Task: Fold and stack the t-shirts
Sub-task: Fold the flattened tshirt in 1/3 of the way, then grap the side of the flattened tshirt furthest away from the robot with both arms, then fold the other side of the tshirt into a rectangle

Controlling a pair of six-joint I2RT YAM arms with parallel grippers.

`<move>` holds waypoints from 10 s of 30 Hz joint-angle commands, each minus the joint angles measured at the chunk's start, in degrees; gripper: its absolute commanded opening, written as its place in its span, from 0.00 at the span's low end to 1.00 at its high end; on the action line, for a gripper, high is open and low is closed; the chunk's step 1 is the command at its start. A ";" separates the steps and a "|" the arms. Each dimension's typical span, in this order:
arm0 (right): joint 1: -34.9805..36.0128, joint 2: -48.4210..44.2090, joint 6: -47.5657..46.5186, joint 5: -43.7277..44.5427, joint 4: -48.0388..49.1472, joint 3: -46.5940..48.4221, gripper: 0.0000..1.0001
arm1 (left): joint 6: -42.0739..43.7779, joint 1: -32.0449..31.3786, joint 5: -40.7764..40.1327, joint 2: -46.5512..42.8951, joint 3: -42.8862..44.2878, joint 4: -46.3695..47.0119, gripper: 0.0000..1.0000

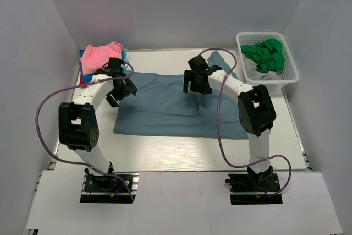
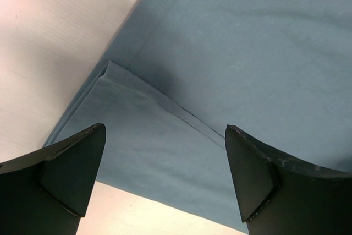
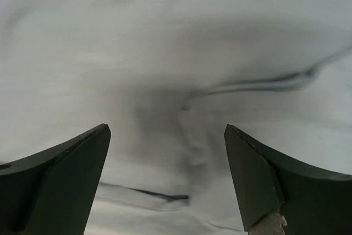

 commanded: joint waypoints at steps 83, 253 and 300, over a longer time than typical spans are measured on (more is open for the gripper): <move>-18.67 34.05 -9.33 -4.04 30.58 37.39 0.73 | 9.94 -2.00 3.97 42.41 44.37 -7.33 0.17; -17.53 -27.20 -13.38 -7.37 2.90 -29.14 0.90 | 1.05 -5.61 2.48 13.14 18.64 0.39 1.00; -17.97 -25.10 -12.05 -18.62 9.66 -35.38 0.89 | -8.16 -6.14 -9.12 21.15 29.18 -31.78 0.13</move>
